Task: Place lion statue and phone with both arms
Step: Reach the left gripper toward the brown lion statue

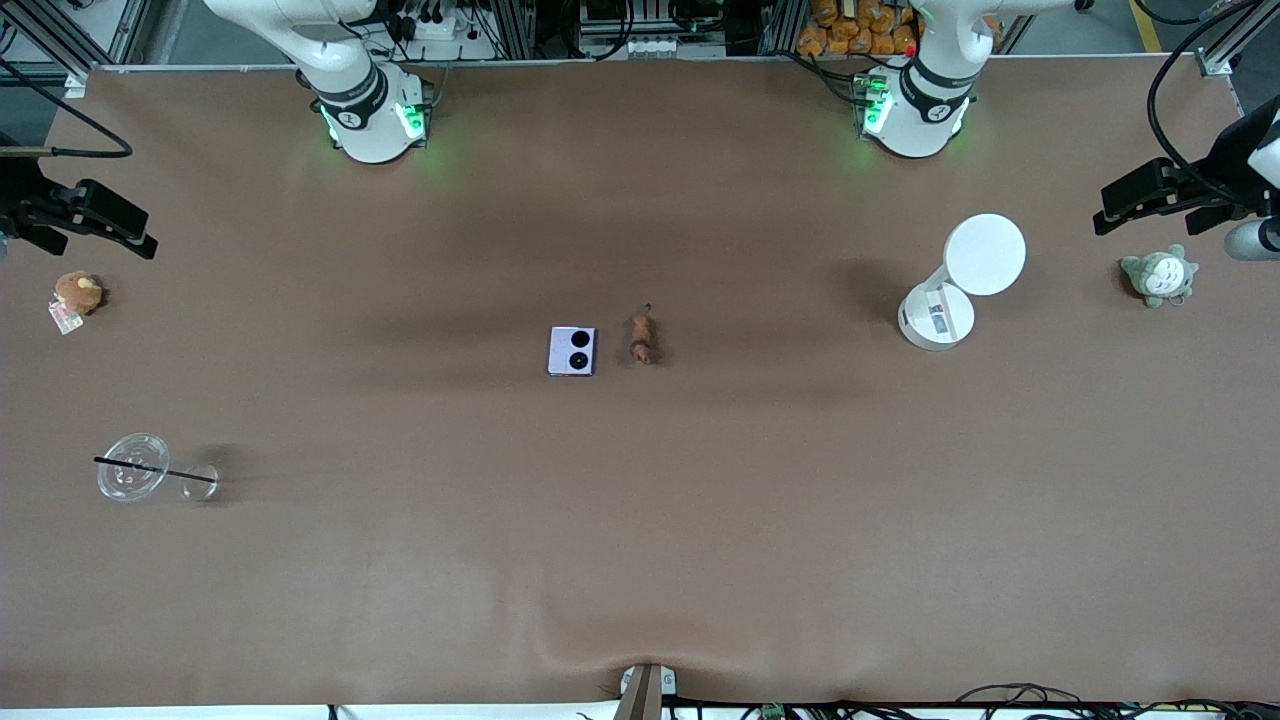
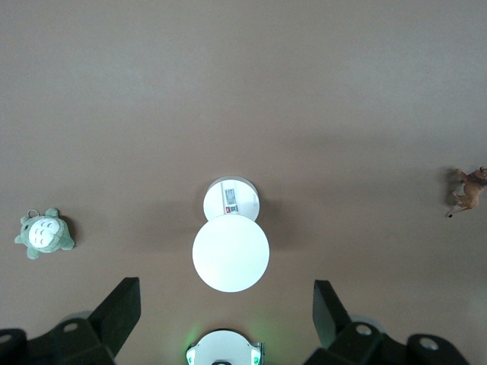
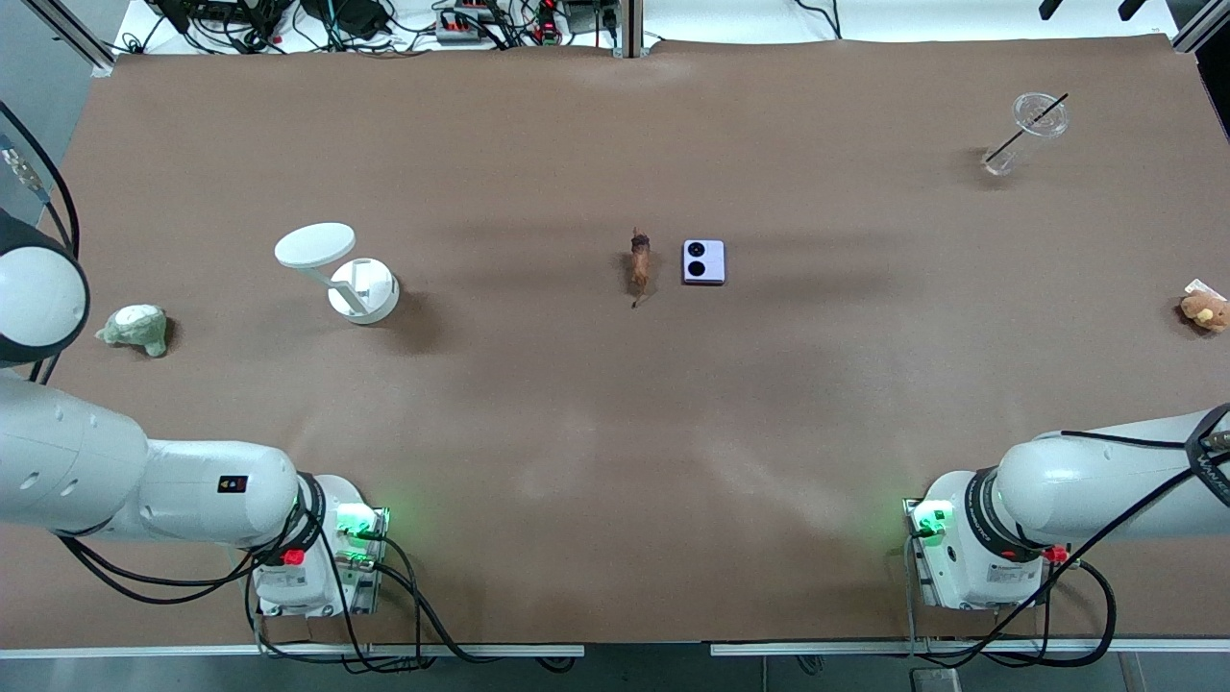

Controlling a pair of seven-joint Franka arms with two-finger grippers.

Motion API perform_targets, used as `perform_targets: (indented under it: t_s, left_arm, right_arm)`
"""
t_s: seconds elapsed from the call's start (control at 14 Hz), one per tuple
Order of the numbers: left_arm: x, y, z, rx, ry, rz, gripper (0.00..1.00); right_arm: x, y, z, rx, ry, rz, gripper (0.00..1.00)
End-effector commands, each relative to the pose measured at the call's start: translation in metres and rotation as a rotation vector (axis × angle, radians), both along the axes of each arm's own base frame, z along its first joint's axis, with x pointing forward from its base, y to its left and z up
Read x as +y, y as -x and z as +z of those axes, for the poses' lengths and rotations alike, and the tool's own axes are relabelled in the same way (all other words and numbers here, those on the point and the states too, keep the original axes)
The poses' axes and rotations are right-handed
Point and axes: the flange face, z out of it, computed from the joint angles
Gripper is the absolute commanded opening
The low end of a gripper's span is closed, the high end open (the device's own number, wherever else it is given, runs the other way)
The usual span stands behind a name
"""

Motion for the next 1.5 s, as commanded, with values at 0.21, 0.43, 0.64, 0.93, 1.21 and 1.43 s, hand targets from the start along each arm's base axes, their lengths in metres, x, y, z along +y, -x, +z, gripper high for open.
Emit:
perform_targets:
  t_s: [0.21, 0.43, 0.64, 0.93, 1.21, 1.43]
  left_arm:
    - [0.003, -0.001, 0.005, -0.010, 0.002, -0.009, 1.00]
    - [-0.021, -0.012, -0.017, 0.031, 0.016, -0.033, 1.00]
    - [-0.063, -0.025, -0.040, 0.040, 0.024, -0.097, 1.00]
    - [-0.149, -0.031, -0.082, 0.075, -0.001, -0.068, 1.00]
    - [-0.236, -0.035, -0.131, 0.064, 0.041, -0.093, 1.00]
    - [-0.307, -0.027, -0.180, 0.071, 0.047, -0.082, 1.00]
  right_arm:
    - [0.004, 0.006, 0.002, 0.014, -0.007, -0.026, 1.00]
    - [0.004, 0.006, 0.001, 0.015, -0.009, -0.026, 1.00]
    - [0.004, 0.005, -0.002, 0.020, -0.008, -0.026, 1.00]
    - [0.004, 0.002, -0.004, 0.017, -0.008, -0.026, 1.00]
    - [0.003, 0.001, -0.007, 0.021, -0.008, -0.028, 1.00]
    - [0.004, 0.000, -0.007, 0.017, -0.008, -0.026, 1.00]
